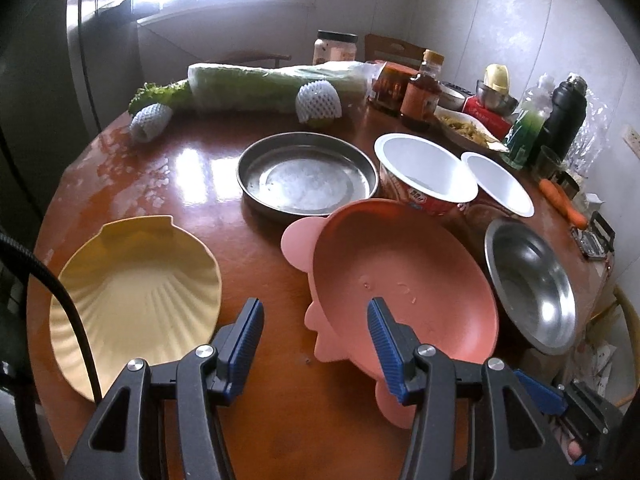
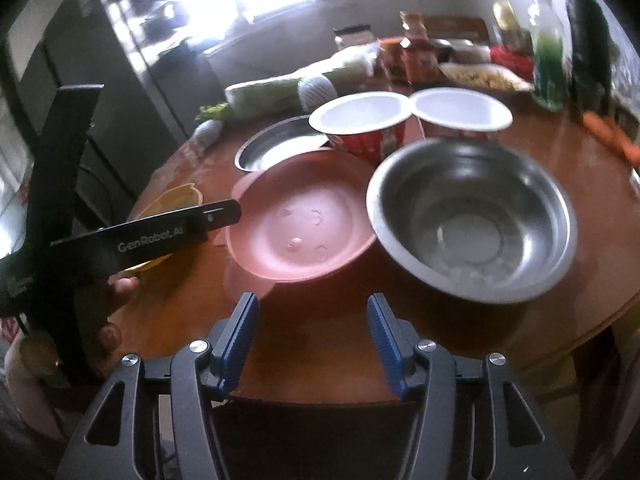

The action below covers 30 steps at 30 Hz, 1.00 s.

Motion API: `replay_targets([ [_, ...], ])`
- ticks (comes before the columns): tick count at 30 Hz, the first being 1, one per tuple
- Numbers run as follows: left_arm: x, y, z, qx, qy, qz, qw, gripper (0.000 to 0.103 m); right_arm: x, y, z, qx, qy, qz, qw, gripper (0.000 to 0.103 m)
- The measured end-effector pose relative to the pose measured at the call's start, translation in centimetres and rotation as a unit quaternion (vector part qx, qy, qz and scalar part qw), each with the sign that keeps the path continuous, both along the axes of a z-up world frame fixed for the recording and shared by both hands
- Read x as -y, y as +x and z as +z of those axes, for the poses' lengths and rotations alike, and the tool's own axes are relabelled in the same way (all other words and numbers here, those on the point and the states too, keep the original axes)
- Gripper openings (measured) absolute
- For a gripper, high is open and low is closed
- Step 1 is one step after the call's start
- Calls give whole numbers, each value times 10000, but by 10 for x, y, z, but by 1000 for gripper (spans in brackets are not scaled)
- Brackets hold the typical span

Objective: Organize plates and bowls
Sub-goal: 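Move the left gripper to the pink pig-shaped plate and grasp its rim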

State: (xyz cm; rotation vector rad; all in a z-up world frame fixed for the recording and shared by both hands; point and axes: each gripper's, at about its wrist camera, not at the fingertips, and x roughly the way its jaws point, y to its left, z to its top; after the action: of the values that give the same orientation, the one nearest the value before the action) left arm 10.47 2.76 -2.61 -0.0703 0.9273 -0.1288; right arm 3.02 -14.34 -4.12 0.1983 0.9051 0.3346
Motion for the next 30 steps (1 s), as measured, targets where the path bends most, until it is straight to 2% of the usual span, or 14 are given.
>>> replay_targets([
  [4, 0, 5, -5, -47, -137, -25, 9999, 54, 4, 4, -5, -39, 108, -233, 9997, 58],
  [11, 7, 10, -11, -51, -155, -160, 9997, 54, 8, 12, -8, -112, 188, -444, 9988, 58],
  [22, 10, 20, -24, -202, -298, -239, 9991, 54, 0, 26, -13, -134, 377, -435, 9983, 58],
  [24, 11, 22, -26, -192, -299, -255, 9990, 50, -1, 29, -15, -145, 396, -427, 9982, 58],
  [25, 12, 22, -26, -168, -283, -267, 9991, 43, -2, 30, -16, -136, 364, -423, 9984, 58],
  [28, 13, 22, -27, -136, -248, -279, 9992, 42, -5, 33, -17, -80, 333, -384, 9987, 53],
  [30, 13, 21, -27, -121, -225, -288, 9993, 41, -7, 34, -17, -46, 273, -391, 9989, 53],
])
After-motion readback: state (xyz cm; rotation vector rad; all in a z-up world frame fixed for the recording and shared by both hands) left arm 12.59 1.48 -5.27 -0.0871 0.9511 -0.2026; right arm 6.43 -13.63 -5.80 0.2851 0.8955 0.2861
